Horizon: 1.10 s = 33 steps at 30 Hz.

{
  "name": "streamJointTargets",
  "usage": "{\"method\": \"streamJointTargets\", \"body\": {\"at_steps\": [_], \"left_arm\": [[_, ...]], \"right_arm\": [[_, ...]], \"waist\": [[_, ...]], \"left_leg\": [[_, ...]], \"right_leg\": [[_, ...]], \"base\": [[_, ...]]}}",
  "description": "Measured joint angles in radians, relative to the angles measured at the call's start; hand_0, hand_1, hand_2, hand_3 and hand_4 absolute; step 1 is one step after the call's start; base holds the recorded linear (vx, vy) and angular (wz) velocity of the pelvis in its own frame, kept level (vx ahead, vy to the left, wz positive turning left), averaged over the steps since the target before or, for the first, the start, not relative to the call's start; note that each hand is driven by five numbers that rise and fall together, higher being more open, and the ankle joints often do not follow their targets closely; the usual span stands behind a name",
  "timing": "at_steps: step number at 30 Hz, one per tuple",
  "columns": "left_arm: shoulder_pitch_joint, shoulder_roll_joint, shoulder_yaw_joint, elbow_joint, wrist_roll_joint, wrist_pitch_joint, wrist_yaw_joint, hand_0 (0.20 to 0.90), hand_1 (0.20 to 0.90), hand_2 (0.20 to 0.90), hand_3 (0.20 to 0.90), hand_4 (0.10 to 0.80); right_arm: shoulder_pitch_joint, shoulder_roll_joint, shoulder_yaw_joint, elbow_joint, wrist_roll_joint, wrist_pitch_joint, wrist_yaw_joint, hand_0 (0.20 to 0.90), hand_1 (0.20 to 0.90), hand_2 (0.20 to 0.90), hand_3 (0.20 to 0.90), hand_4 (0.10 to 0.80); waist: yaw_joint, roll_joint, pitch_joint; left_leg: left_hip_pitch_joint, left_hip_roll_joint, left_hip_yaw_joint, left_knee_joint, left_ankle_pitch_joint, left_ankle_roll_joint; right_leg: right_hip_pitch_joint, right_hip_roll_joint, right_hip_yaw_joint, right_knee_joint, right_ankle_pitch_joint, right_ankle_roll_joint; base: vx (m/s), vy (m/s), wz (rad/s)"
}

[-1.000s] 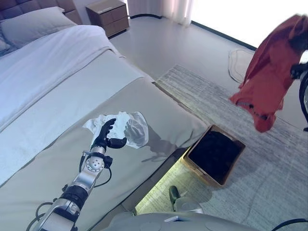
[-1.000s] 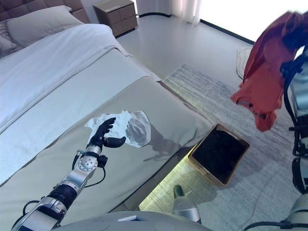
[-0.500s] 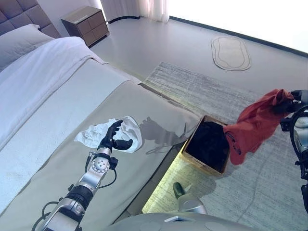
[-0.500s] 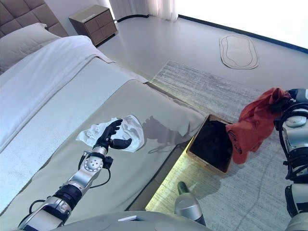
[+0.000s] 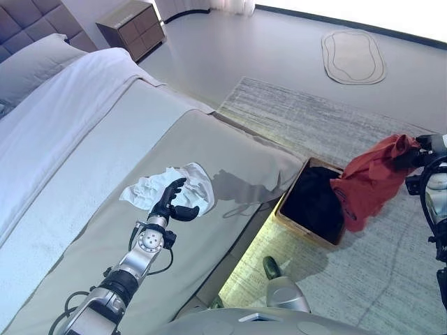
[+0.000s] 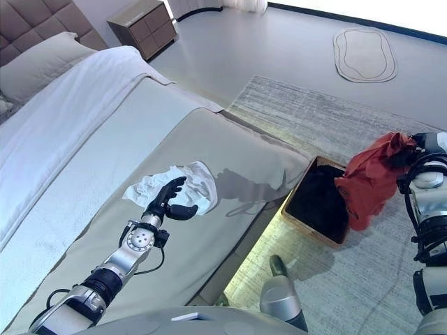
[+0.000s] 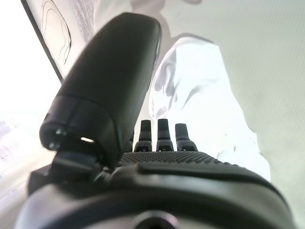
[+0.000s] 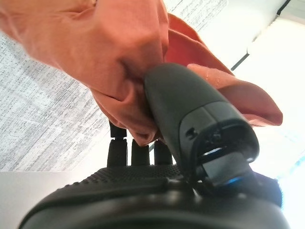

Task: Pick up the clothes from the bed and place them into the basket

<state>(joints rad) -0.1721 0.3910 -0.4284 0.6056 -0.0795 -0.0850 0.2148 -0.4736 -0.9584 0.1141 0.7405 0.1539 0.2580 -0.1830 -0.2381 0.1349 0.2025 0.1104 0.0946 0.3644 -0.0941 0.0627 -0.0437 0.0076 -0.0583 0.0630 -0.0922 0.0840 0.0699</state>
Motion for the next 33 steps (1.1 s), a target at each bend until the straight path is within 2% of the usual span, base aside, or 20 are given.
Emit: {"method": "streamJointTargets", "body": {"at_steps": [9,15,19,30,31,32,33], "left_arm": [[-0.002,0.0,0.001,0.0,0.0,0.0,-0.005,0.9,0.9,0.9,0.9,0.8],[-0.003,0.0,0.001,-0.001,0.0,0.001,-0.005,0.9,0.9,0.9,0.9,0.8],[-0.006,0.001,0.001,-0.004,0.0,0.001,-0.005,0.9,0.9,0.9,0.9,0.8],[-0.006,0.002,0.0,-0.005,0.0,0.003,-0.005,0.9,0.9,0.9,0.9,0.8],[-0.006,0.002,0.0,-0.005,0.0,0.003,-0.005,0.9,0.9,0.9,0.9,0.8],[-0.006,0.003,0.0,-0.005,0.0,0.003,-0.005,0.9,0.9,0.9,0.9,0.8],[-0.006,0.003,0.0,-0.005,0.0,0.003,-0.005,0.9,0.9,0.9,0.9,0.8]], "right_arm": [[0.0,0.001,0.0,-0.047,-0.001,0.0,-0.002,0.3,0.3,0.3,0.2,0.1],[0.0,0.034,0.02,-0.045,-0.018,0.005,0.001,0.3,0.3,0.3,0.2,0.1],[-0.016,0.048,0.062,0.003,-0.019,0.008,0.02,0.3,0.3,0.3,0.2,0.1],[-0.049,0.123,0.083,0.136,-0.059,0.01,0.044,0.302,0.302,0.302,0.203,0.103],[-0.05,0.129,0.083,0.159,-0.06,0.01,0.048,0.644,0.644,0.644,0.601,0.501],[-0.051,0.135,0.083,0.183,-0.061,0.01,0.057,0.9,0.9,0.9,0.9,0.8],[-0.051,0.141,0.083,0.201,-0.062,0.011,0.063,0.9,0.9,0.9,0.9,0.8]], "waist": [[0.021,-0.002,0.026],[0.04,-0.003,0.033],[0.05,-0.003,0.033],[0.091,-0.003,0.033],[0.097,-0.003,0.033],[0.101,-0.003,0.033],[0.103,-0.003,0.033]], "left_leg": [[-0.003,0.001,-0.012,0.0,0.0,0.0],[-0.005,0.003,-0.014,0.0,0.0,0.0],[-0.011,0.003,-0.025,0.001,0.001,-0.002],[-0.015,0.004,-0.047,0.002,0.005,-0.006],[-0.015,0.004,-0.048,0.002,0.005,-0.006],[-0.015,0.005,-0.049,0.002,0.006,-0.006],[-0.015,0.005,-0.051,0.002,0.006,-0.006]], "right_leg": [[0.004,0.0,-0.018,0.0,0.0,0.0],[0.004,0.0,-0.021,0.0,0.0,0.0],[0.003,-0.001,-0.032,0.0,0.0,0.0],[0.011,-0.001,-0.054,0.0,0.0,0.0],[0.012,-0.002,-0.055,0.0,0.0,0.0],[0.013,-0.002,-0.058,0.0,0.0,0.0],[0.014,-0.002,-0.06,0.0,0.0,0.0]], "base": [[-0.002,-0.002,0.04],[-0.001,-0.002,0.01],[-0.01,-0.007,0.06],[-0.007,-0.006,0.06],[-0.014,-0.006,0.06],[-0.015,-0.001,0.06],[-0.011,0.0,0.07]]}}
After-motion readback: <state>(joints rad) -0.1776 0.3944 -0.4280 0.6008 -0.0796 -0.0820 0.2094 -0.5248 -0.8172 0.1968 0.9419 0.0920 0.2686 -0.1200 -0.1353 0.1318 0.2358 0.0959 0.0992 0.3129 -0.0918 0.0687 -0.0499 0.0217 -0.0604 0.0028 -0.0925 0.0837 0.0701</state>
